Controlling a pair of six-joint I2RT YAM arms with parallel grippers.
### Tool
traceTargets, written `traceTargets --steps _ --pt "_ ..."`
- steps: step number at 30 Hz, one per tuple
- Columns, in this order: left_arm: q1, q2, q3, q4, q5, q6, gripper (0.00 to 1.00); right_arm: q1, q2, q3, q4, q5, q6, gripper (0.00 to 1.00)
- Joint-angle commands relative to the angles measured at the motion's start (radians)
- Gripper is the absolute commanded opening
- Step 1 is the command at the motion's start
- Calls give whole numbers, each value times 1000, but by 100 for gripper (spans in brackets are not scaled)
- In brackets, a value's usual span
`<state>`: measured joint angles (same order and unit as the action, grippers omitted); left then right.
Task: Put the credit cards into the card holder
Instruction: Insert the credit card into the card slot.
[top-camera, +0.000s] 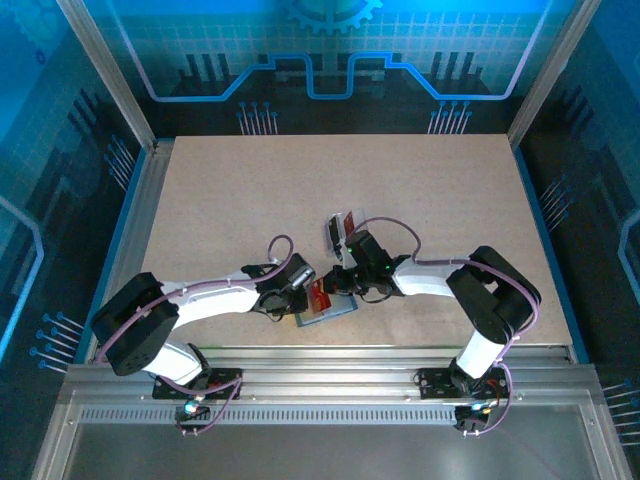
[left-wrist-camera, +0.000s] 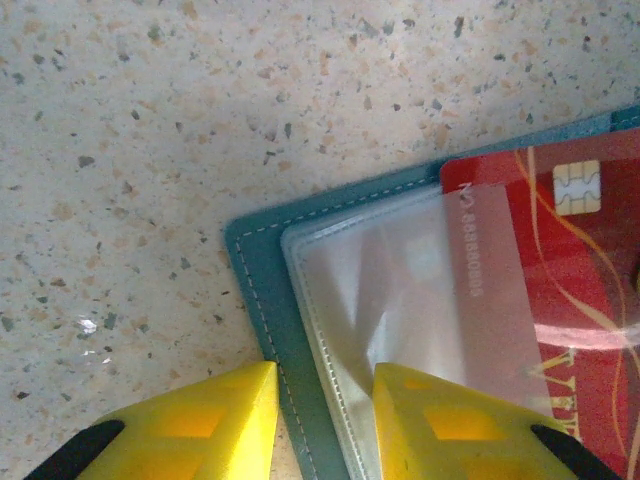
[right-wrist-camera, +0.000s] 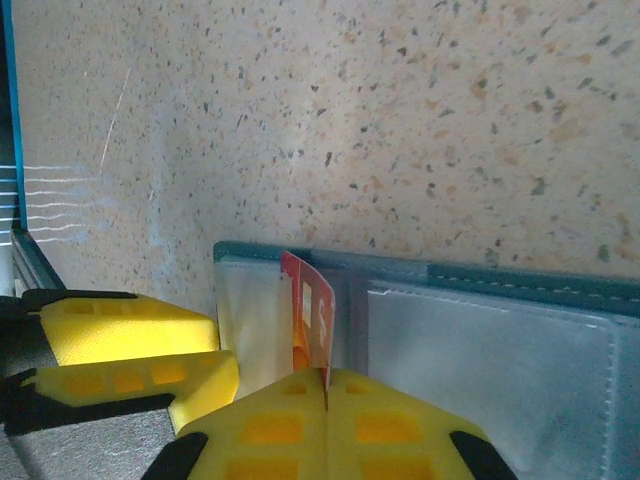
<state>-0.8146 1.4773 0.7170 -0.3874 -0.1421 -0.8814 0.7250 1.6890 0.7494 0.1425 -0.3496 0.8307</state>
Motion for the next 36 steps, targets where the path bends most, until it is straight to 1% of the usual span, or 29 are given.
traceTargets --steps 1,5,15,17,21,24,26,36 --pt "1 3 6 -38 9 23 32 23 11 -29 -72 25 -20 0" --pt "10 -10 24 -45 30 33 33 30 16 -17 -91 38 -32 0" --pt "80 -109 4 -1 141 42 35 31 20 -36 -116 57 -48 0" --pt "87 -113 -5 19 155 38 32 30 25 -31 -124 55 -52 0" --pt "98 -87 -4 37 170 38 12 30 38 -14 -142 43 -65 0" --pt "100 -72 -6 36 162 32 2 32 42 -4 -150 37 -71 0" --pt "102 -68 -15 32 156 26 0 32 43 2 -159 37 -75 0" --pt "103 -48 -79 52 138 10 0 42 62 34 -185 24 -96 0"
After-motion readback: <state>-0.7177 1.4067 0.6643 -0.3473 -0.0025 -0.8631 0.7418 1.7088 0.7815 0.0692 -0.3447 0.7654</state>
